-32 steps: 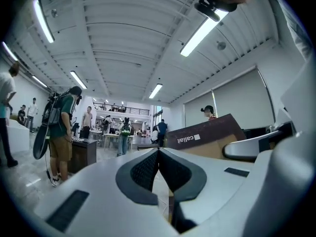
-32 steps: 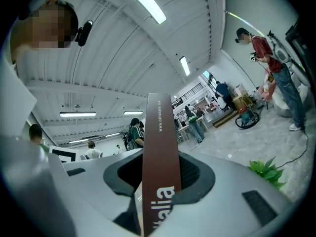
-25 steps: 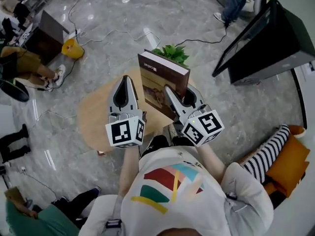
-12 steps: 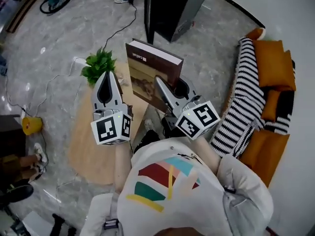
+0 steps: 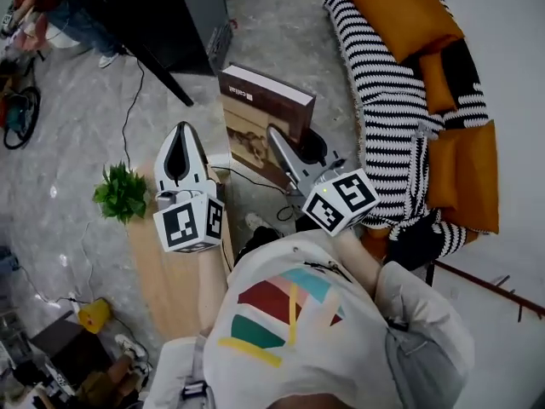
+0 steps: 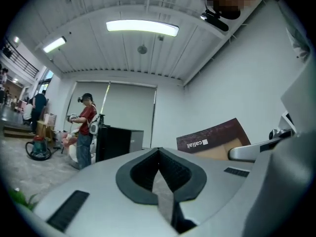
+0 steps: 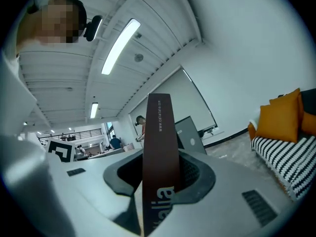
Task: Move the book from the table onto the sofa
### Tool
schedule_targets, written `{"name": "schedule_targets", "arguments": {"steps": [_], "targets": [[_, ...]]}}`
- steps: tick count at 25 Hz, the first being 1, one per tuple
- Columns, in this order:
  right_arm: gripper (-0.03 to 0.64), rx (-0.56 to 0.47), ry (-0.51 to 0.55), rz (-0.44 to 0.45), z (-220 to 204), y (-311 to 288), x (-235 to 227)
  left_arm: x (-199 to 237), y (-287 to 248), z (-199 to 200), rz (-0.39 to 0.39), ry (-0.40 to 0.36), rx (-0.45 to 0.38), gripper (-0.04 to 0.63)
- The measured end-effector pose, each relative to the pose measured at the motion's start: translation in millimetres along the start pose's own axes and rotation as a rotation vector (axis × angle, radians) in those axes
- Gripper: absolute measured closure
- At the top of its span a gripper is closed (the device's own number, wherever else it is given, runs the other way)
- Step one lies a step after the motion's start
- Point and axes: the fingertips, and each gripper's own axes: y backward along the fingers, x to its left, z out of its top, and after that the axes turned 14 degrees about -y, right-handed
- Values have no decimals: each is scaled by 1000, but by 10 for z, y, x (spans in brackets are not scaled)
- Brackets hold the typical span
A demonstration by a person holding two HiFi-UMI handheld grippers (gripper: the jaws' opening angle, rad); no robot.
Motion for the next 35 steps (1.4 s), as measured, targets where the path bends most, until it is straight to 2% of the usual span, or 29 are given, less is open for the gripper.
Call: {"name": "schedule_targets", "arguments": {"steps": [4,9,14,19,24,27,31,35], "targets": [[463,-57,-29,-67,482,107,-723,-632,-692,101,-79,-14,-8,589],[463,-117,-51,-147,1196,358,-1725,-1637,-1555,328,-174,-29,-41,589],[463,-210,-69,-248,1818,824,-2555,-2735,-2246,546,-326,-55,-53,589],[463,-313,-77,-385,2118,1233,-3020,-3415,-2587,676,-473,-63,-93,589],[463,-419,-104,-551,2449,1826,-3756,-4527,-3079,663,-670,-62,-82,589],[463,-468,-127,-637,2567,1980,-4093,-4989,-3319,655,-776,-65,-95,589],[463,-504,-128,-723,2764,1982,-4481,-5413,-3797,621,-870,-39,-104,589],[463,-529,-125,-810,3160,1951,-4961,-5866,-4451,704,-940,0,-106,589]]}}
